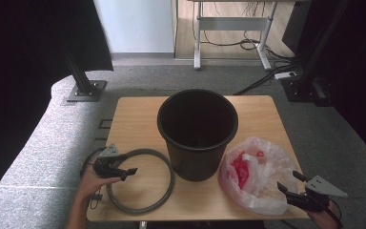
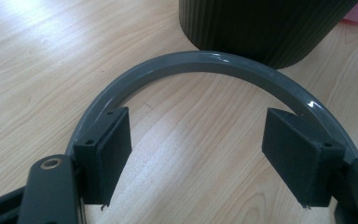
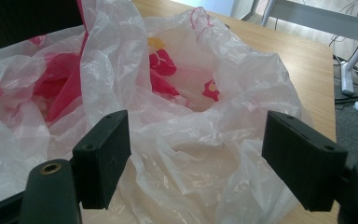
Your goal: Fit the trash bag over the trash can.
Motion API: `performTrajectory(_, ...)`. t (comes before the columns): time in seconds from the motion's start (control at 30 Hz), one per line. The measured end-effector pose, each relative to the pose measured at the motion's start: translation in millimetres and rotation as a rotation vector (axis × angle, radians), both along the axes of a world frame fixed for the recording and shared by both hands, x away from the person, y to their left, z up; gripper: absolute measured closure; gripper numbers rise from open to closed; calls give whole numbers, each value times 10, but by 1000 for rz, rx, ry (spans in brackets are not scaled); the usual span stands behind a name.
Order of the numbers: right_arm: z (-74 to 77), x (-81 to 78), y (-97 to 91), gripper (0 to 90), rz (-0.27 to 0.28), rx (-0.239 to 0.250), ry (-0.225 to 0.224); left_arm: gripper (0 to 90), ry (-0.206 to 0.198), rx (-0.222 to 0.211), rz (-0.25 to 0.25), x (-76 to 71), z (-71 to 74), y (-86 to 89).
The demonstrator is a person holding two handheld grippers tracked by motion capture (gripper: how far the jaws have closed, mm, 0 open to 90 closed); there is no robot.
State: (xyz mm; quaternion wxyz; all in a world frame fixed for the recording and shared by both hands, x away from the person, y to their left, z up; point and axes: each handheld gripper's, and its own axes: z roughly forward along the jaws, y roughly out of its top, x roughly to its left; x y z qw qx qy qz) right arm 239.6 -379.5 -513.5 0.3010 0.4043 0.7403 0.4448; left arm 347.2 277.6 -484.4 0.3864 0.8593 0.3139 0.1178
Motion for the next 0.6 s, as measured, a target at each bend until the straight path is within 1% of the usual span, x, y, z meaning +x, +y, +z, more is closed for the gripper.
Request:
performTrajectory(0.17,20,26,47,231,23,-13,6,241,10,4,-7,18,-14,-10)
performTrajectory(0.37,125,73,162,231,78,-11,1,241,18,1,-10,26,-24,-1)
performTrajectory(0.6,219,226,333,228,146,-37,21,243,33,16,-23,49,-53,-31)
